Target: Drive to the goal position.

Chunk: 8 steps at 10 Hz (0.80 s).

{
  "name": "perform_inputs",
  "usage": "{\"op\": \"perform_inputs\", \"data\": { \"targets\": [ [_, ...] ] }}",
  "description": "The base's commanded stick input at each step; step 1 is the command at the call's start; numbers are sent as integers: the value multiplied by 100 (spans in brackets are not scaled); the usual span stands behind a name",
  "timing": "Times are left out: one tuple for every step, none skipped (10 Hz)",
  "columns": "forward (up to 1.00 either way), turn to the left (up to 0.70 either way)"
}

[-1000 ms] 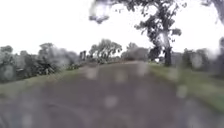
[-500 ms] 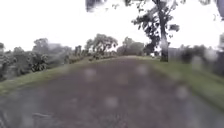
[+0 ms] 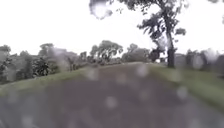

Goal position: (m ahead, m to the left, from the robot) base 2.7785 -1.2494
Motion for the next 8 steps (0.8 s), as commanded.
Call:
{"op": "perform_inputs", "data": {
  "targets": [
    [100, 0],
    [100, 0],
    [100, 0],
    [100, 0],
    [100, 0],
    [100, 0],
    [100, -40],
    [100, -40]
  ]
}}
